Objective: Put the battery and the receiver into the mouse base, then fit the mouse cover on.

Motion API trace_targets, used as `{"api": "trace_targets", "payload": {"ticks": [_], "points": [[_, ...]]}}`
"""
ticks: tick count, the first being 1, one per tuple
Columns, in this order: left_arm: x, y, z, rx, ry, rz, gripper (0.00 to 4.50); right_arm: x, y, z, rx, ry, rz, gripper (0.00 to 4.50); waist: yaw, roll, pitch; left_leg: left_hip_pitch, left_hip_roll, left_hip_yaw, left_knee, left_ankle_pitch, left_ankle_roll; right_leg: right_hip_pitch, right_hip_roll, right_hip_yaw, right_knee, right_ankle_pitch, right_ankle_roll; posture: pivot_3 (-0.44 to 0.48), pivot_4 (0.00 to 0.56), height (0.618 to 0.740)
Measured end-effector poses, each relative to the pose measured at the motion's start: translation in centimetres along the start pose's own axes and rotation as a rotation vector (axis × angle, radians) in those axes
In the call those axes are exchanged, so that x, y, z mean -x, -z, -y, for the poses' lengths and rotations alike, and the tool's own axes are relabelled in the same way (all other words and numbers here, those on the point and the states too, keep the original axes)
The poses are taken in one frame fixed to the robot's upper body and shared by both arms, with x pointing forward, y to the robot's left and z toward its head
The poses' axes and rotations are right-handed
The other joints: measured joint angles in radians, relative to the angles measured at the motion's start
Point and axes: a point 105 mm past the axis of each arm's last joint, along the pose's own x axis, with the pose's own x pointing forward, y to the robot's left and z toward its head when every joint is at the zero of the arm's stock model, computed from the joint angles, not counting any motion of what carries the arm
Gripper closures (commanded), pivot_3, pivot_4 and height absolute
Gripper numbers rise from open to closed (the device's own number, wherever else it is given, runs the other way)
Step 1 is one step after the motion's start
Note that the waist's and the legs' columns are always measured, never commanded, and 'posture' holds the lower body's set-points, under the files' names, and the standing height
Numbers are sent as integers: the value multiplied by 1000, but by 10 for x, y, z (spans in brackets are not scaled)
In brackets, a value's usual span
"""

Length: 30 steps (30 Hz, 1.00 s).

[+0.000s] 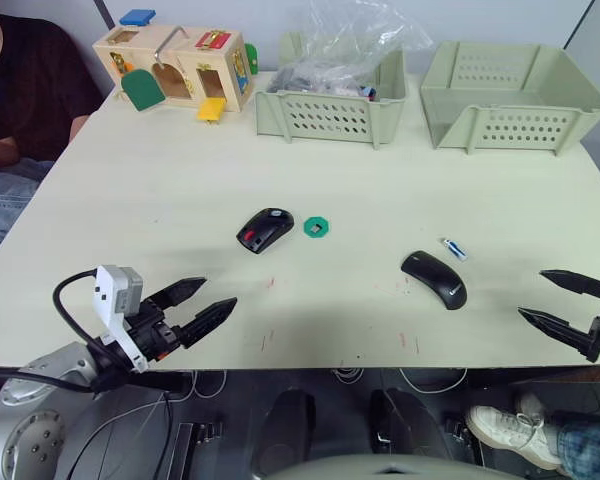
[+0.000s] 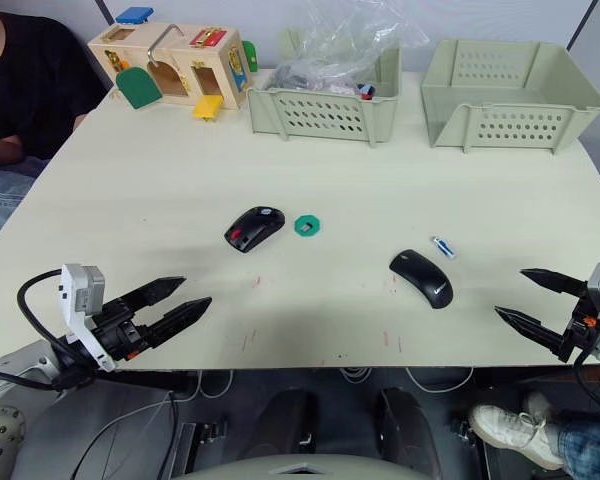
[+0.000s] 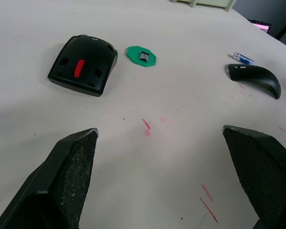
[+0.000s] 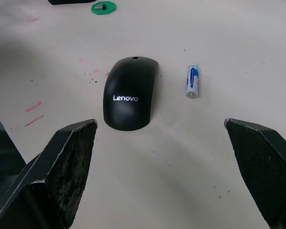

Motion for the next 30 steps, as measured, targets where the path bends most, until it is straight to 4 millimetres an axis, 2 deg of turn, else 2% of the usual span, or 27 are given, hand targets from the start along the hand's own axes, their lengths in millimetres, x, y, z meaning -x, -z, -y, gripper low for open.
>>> {"api": "trace_targets", "payload": {"ticks": [4,7,9,13,15,16,18,21,24,30], "points": [[-1,-3,-3,-11,-2,5,69,-3,-3,-3,5,-8,19,0,0,0,0,0,0,0,0,0,0,0,0,0,0,0,0,0,150,740],[-4,-15,-6,-48,8,22,69,-13,-21,-10,54,-23,109,0,0,0,0,0,0,0,0,0,0,0,0,0,0,0,0,0,150,740],[-3,-15,-7,-47,10,21,69,-15,-27,-12,82,-29,129,0,-1,0,0,0,0,0,0,0,0,0,0,0,0,0,0,0,150,740],[-9,-33,-14,-108,16,22,69,-26,-54,-31,115,-129,220,0,0,0,0,0,0,0,0,0,0,0,0,0,1,0,1,0,150,740],[-18,-41,-20,-121,23,3,69,-29,-59,-36,120,-146,236,0,5,0,0,-1,0,-2,0,0,0,0,0,-2,1,1,2,0,150,740],[-28,-52,-27,-144,16,-20,69,-31,-69,-44,148,-170,266,0,9,0,0,-1,0,-2,0,0,0,0,0,-2,2,2,3,0,150,740],[-39,-62,-30,-150,21,-35,69,-30,-75,-52,156,-191,283,0,7,0,0,0,0,-2,0,0,0,0,0,-2,1,2,4,0,150,740],[-54,-68,-34,-143,29,-78,69,-26,-75,-61,145,-200,293,0,4,-1,0,-1,-1,-2,0,0,0,1,0,-2,0,2,5,0,150,740],[-68,-69,-34,-142,67,-111,69,-16,-69,-61,133,-154,299,0,0,-1,0,0,-1,-1,0,0,0,1,0,-1,1,3,5,0,150,740],[-88,-68,-46,-151,75,-148,69,-2,-57,-62,120,-104,272,0,-2,-1,0,1,0,0,0,0,0,0,1,0,2,2,5,0,150,740]]}}
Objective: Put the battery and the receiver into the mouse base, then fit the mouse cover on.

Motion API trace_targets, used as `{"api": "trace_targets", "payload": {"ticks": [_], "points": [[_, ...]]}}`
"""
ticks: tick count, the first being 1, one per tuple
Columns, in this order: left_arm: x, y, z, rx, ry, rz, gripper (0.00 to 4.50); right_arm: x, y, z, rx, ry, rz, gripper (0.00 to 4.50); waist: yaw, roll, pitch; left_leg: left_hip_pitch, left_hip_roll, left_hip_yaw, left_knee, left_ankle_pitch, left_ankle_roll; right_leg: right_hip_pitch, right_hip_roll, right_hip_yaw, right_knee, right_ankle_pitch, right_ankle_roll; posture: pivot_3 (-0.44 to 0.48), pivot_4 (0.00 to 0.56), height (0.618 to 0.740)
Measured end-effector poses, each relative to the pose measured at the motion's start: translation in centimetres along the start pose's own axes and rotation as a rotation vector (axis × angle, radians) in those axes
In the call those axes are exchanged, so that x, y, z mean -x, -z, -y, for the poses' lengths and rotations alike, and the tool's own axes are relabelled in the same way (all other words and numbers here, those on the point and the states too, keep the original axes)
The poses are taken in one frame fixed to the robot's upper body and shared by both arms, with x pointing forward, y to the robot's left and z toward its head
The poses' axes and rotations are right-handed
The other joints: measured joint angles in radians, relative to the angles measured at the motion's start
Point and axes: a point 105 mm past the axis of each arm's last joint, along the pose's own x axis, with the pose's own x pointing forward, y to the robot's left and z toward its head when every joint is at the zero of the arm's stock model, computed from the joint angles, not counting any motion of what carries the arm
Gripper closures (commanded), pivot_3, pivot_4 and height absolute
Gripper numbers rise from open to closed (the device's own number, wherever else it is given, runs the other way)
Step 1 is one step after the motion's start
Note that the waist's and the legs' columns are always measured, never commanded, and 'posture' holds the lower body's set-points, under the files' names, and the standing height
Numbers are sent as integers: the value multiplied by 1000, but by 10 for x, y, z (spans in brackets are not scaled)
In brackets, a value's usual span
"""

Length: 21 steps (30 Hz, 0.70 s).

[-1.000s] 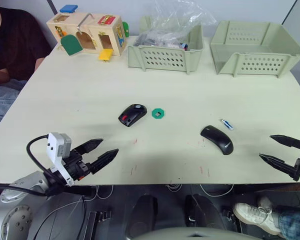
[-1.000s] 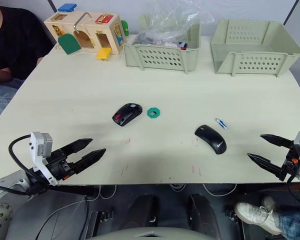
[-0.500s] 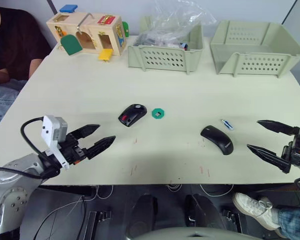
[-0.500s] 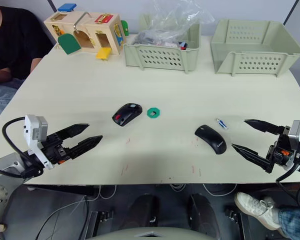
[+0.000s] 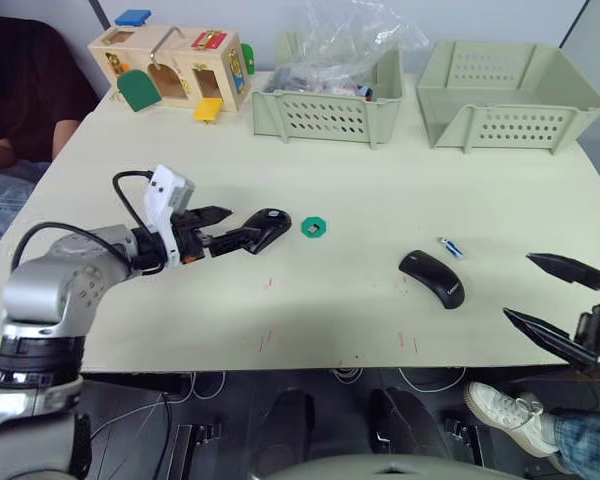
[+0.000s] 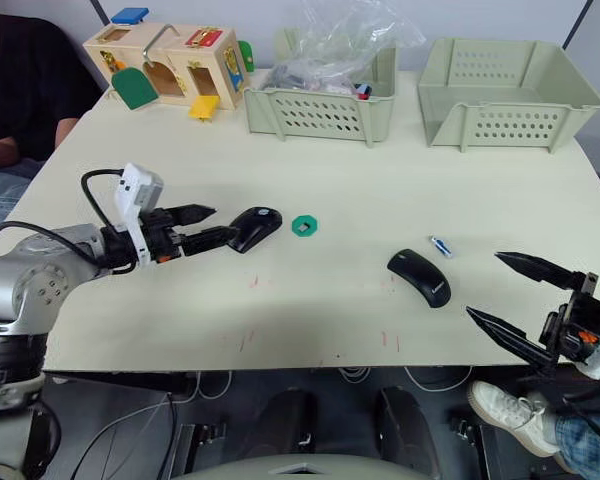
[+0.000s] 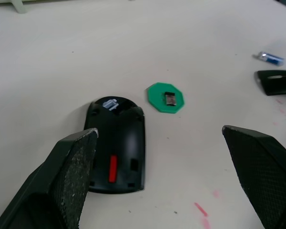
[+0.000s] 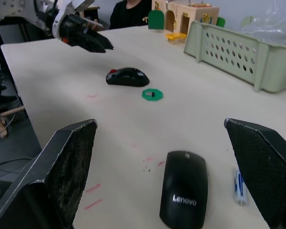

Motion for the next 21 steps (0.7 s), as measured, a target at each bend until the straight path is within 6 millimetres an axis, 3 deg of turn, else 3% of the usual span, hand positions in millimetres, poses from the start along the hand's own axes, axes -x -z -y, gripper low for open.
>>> {"api": "trace_targets", "payload": {"ticks": [8,21], "points": [[-14,1,-12,-26,-16,-27,69,21,15,-13,-40,48,-13,0,1,0,0,-1,0,0,0,0,0,0,0,-1,0,0,0,0,150,740],[-48,11,-16,-65,-52,-126,69,11,14,-22,-20,58,37,0,3,0,0,-1,0,-1,1,0,0,0,0,-1,0,0,0,0,150,740]]}}
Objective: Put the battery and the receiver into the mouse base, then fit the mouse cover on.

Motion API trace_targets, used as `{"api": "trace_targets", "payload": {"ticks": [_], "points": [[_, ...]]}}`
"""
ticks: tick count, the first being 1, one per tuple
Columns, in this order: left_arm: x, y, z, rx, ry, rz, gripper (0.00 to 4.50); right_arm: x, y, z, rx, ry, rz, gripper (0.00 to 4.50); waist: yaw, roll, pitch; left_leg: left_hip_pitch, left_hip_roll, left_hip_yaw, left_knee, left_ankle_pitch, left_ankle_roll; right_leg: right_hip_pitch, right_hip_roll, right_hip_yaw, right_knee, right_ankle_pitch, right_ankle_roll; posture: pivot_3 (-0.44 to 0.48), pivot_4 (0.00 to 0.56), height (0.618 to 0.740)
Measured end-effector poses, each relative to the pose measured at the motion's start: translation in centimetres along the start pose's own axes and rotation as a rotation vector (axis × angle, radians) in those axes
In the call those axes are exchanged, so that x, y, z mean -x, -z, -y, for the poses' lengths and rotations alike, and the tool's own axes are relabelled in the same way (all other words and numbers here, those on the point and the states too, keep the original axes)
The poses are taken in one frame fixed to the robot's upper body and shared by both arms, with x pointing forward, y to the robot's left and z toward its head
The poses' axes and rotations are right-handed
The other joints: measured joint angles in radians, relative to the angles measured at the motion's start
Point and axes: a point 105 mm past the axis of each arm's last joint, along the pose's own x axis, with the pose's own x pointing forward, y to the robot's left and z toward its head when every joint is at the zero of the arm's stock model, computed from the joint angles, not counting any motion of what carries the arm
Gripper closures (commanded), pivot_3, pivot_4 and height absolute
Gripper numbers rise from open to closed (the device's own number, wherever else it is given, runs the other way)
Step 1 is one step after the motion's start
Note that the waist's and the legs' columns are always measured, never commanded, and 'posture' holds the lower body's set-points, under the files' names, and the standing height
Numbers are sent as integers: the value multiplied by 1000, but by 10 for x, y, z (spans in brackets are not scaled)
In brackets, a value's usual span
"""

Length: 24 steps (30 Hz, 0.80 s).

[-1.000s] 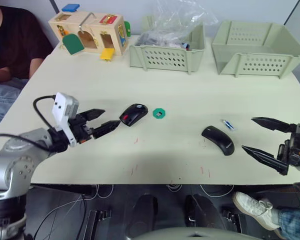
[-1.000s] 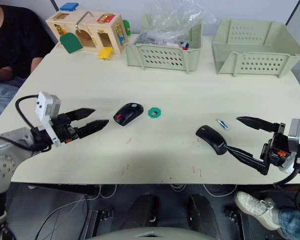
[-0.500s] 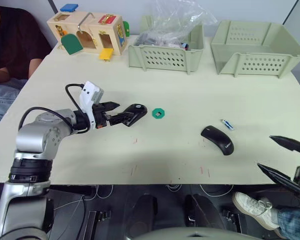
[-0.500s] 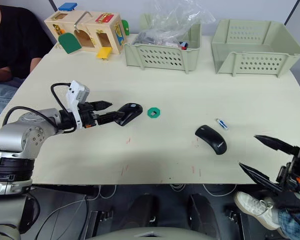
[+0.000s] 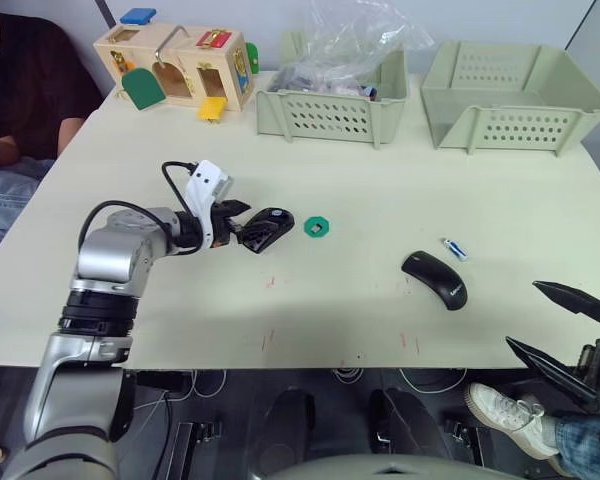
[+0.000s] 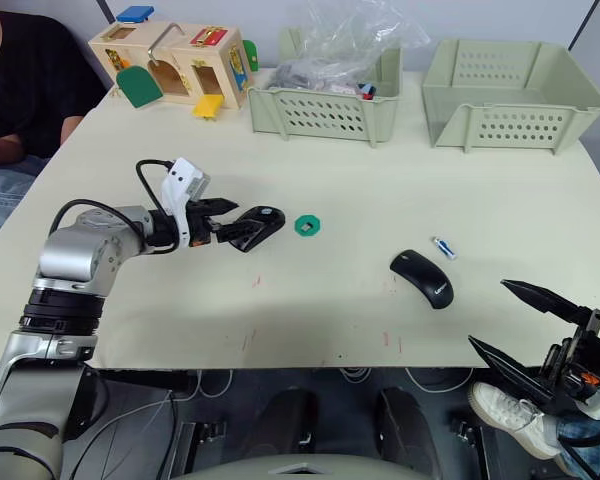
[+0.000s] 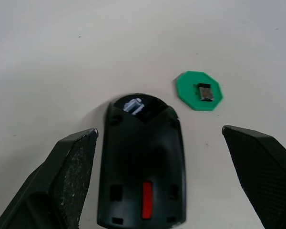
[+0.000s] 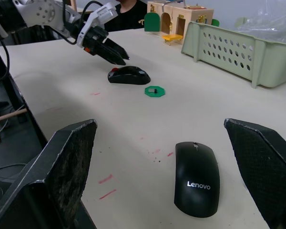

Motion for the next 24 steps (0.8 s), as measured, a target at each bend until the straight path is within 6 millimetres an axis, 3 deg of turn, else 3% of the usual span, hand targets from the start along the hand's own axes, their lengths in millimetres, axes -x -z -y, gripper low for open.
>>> {"api": "trace_targets", "payload": {"ticks": [24], "points": [[-13,9,-14,-100,3,-119,69,-4,0,-5,-8,15,-7,0,0,0,0,0,0,0,0,0,0,0,0,0,0,0,0,0,150,740]]}}
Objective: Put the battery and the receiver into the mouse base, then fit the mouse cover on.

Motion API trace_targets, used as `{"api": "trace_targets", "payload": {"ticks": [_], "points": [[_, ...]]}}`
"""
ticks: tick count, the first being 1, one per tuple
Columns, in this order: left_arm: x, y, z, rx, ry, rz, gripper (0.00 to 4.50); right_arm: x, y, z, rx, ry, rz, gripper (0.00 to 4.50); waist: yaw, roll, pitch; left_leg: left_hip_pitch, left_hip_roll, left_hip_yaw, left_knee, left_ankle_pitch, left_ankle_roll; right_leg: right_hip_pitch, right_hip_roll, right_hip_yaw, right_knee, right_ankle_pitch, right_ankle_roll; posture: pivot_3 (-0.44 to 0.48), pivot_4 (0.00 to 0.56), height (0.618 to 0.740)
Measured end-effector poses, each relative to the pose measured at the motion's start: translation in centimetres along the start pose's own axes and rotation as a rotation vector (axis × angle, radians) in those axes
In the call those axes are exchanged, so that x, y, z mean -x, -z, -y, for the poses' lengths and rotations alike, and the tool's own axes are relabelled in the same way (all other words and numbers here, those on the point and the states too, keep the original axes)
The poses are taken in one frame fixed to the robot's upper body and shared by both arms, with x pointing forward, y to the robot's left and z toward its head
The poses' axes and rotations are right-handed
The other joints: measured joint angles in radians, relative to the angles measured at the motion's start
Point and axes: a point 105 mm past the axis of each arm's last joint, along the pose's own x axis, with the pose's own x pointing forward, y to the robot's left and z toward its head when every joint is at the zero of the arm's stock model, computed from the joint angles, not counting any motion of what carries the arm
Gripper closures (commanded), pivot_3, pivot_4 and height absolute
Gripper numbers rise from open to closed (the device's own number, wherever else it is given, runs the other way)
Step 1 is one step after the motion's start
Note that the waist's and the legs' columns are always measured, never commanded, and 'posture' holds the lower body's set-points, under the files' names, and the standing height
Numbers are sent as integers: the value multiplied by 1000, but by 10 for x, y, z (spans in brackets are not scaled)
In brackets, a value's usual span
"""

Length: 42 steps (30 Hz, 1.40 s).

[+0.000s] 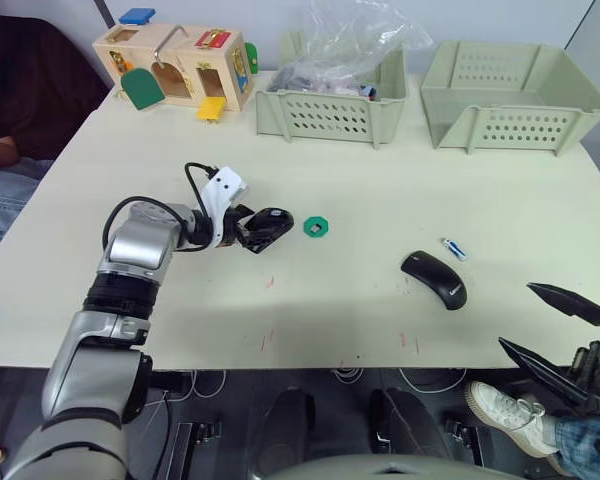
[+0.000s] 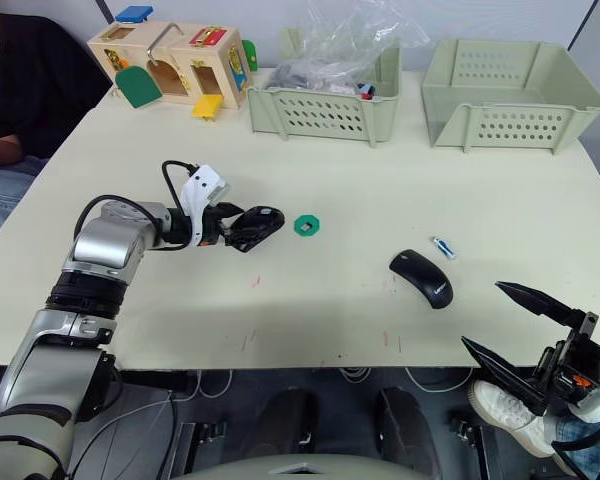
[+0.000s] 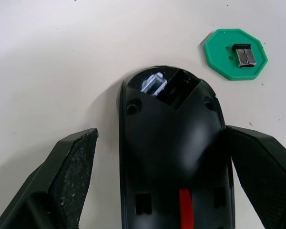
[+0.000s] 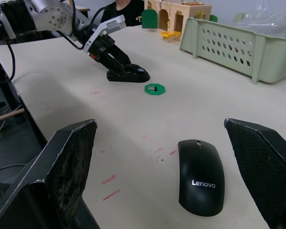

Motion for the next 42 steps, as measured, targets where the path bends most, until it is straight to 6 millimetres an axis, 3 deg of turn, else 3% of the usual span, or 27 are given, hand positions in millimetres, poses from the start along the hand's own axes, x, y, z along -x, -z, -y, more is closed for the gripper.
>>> {"api": "trace_targets", "payload": {"ticks": [9,12,13,21,25,28,31,37,42], "points": [[-5,5,1,-11,30,-19,69,-1,-1,-2,3,-5,-1,0,0,0,0,0,0,0,0,0,0,0,0,0,0,0,0,0,150,740],[-6,5,2,-17,40,-16,1391,-1,-2,-2,5,-6,0,0,0,0,0,0,0,0,0,0,0,0,0,0,0,0,0,0,150,740],[-5,3,2,-22,41,-12,1609,-1,-2,-2,6,-5,-1,0,1,0,0,0,0,0,0,0,0,0,0,0,0,0,0,0,150,740],[1,1,2,-47,73,6,1605,-2,-2,-1,8,0,-1,0,-1,0,0,0,0,0,0,0,0,0,0,0,0,0,0,0,150,740],[18,-5,6,-71,141,43,1605,-2,-2,-1,9,-3,0,0,-2,0,0,0,0,0,0,0,0,0,0,0,1,0,0,0,150,740],[41,-12,23,-205,280,54,1605,-3,-2,-1,8,-9,-3,0,-1,0,0,0,0,0,0,0,0,-1,0,0,1,0,0,0,150,740],[48,-17,42,-289,391,66,1605,-3,-2,-2,6,-20,-9,0,6,0,0,0,0,0,1,0,0,0,-1,0,1,0,0,0,150,740],[33,-27,89,-431,574,66,1605,-3,-2,-3,1,-44,-21,0,5,0,0,-1,0,0,1,0,0,0,0,0,1,0,0,0,150,740],[14,-18,117,-532,618,-26,1605,0,0,-3,-19,-49,-55,0,-2,1,-1,0,0,0,1,0,0,0,1,1,1,0,0,0,150,740]]}}
